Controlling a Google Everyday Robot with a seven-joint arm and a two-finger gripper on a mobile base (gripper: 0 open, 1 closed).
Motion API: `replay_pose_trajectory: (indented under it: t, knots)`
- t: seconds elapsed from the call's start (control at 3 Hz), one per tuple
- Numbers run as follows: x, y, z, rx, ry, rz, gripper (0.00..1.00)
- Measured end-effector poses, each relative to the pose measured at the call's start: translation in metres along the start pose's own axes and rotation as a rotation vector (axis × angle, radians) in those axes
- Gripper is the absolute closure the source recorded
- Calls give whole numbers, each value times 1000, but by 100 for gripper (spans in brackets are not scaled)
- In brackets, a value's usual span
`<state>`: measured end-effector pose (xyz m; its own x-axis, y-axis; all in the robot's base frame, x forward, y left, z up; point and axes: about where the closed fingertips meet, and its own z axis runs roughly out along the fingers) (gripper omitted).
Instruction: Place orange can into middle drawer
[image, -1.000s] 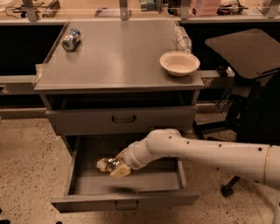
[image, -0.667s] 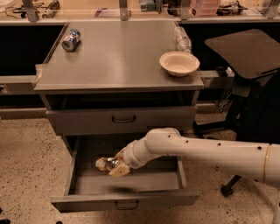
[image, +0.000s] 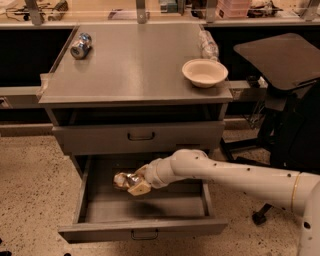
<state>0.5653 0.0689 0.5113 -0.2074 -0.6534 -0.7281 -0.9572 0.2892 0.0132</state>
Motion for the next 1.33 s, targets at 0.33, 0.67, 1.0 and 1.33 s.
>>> replay_pose_trajectory:
  t: [0.33, 0.67, 1.0, 1.33]
  knots:
    - [44, -35, 36, 3, -52, -35, 100]
    - [85, -44, 69, -45, -75, -60, 85]
    - [109, -41, 84, -84, -81, -90, 62]
    - [113, -40, 88, -92, -83, -99, 31]
